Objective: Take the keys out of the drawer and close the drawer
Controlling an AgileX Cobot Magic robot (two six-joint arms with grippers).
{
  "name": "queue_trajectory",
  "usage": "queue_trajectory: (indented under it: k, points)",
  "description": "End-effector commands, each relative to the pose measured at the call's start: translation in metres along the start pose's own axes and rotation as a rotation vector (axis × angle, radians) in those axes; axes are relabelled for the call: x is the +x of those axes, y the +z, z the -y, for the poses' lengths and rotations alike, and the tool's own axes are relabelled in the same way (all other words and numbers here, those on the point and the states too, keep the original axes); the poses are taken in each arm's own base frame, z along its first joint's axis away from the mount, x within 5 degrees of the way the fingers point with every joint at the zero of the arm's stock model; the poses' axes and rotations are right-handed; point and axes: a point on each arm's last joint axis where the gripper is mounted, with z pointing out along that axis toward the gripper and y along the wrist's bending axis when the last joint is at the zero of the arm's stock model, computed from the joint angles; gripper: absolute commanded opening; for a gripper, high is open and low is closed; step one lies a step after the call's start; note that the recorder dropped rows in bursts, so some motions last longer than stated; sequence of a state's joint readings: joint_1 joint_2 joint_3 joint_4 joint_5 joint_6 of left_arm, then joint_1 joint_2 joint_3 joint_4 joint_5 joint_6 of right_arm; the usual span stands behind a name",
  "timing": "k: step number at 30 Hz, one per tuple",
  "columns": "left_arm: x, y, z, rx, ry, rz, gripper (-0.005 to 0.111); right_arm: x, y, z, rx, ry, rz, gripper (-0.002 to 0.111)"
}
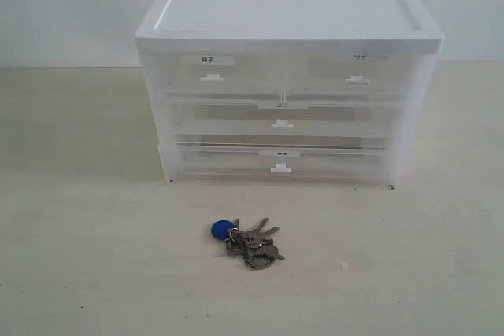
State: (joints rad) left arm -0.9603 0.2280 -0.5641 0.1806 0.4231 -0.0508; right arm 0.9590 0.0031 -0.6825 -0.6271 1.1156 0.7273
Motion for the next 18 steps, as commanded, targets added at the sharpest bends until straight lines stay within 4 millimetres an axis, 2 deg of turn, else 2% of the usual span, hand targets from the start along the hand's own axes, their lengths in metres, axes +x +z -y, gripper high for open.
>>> queue_trajectory:
  k: [1, 11, 18]
  points:
    - [0.002, -0.007, 0.000, -0.001, -0.023, 0.014, 0.005, -0.001, 0.000, -0.001, -0.020, 0.020, 0.015, 0.000]
    - [0.003, -0.008, 0.000, -0.001, -0.021, 0.017, 0.005, -0.001, 0.000, -0.001, -0.020, 0.020, 0.015, 0.000]
    - [0.026, -0.005, 0.003, 0.004, -0.018, -0.024, 0.005, -0.001, 0.000, -0.001, -0.020, 0.020, 0.015, 0.000]
